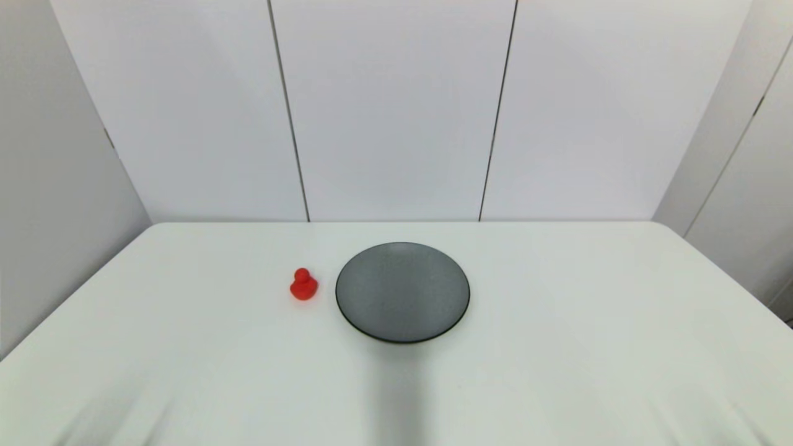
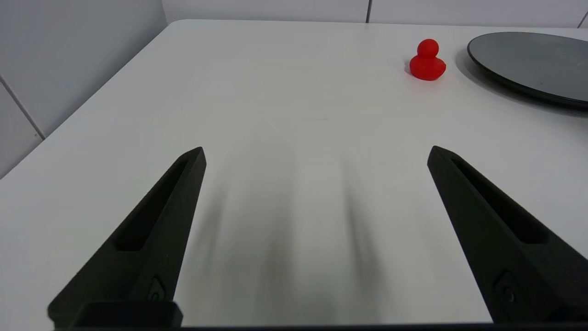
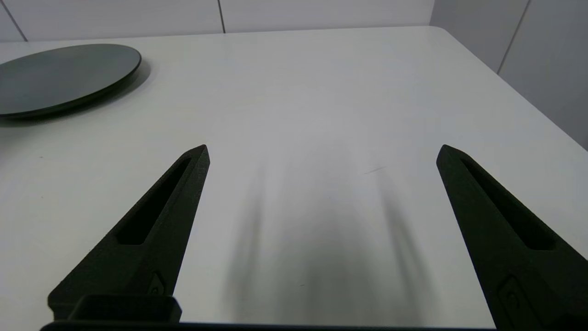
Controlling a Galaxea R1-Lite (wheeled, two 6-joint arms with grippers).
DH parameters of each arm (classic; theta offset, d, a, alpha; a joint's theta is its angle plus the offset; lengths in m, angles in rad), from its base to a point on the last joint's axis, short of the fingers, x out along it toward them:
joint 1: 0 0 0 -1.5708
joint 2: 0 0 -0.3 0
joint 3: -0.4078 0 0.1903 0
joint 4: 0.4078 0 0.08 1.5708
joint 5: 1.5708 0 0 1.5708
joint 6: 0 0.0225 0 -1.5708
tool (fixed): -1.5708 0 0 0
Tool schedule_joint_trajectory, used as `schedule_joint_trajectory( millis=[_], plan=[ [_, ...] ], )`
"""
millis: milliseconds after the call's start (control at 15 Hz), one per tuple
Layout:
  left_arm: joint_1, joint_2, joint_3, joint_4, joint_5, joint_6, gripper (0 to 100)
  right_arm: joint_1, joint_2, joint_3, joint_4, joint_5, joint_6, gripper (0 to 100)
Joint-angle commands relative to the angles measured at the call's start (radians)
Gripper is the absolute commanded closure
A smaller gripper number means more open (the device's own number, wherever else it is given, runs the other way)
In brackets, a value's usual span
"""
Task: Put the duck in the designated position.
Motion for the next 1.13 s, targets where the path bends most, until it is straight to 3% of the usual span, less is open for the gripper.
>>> schedule_joint_trajectory(
  millis=[67, 1133],
  plan=[
    [0.0, 0.001, 0.0, 0.0, -0.001, 0.0, 0, 0.0, 0.001, 0.0, -0.001, 0.0, 0.0, 0],
    [0.0, 0.001, 0.0, 0.0, 0.0, 0.0, 0, 0.0, 0.001, 0.0, -0.001, 0.0, 0.0, 0]
  ],
)
